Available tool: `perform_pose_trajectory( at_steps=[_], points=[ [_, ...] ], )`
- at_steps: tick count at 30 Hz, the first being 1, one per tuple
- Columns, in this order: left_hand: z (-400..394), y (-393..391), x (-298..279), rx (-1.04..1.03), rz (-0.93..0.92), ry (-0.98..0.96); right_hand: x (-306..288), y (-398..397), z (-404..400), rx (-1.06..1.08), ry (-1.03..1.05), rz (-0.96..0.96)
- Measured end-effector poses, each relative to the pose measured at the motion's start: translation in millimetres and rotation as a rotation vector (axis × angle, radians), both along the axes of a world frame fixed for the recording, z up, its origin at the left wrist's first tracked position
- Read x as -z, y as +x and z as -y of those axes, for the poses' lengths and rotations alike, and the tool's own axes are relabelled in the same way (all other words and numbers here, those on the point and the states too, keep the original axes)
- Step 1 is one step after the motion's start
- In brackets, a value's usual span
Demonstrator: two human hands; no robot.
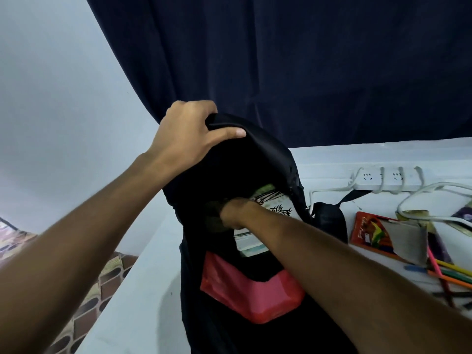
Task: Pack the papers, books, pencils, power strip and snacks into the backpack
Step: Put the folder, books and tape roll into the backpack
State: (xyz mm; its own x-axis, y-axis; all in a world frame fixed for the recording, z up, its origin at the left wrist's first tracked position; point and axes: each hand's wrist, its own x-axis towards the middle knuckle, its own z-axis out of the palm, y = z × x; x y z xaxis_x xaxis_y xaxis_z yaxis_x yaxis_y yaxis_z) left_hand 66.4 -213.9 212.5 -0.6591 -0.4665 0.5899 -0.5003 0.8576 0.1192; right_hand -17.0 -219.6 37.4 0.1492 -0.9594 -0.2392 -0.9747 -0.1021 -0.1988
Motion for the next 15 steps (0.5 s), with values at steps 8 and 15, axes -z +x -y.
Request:
perform_pose_trajectory(
  at_steps=[8,15],
  points=[
    [-5,0,9,-0.017,0.018,-0.013,3,-2,9,0.039,0.007,-0.009],
    [-11,9,23,-0.073,0.041,0.03,-38,25,-48,-0.14,0.033,-0.099]
  ],
)
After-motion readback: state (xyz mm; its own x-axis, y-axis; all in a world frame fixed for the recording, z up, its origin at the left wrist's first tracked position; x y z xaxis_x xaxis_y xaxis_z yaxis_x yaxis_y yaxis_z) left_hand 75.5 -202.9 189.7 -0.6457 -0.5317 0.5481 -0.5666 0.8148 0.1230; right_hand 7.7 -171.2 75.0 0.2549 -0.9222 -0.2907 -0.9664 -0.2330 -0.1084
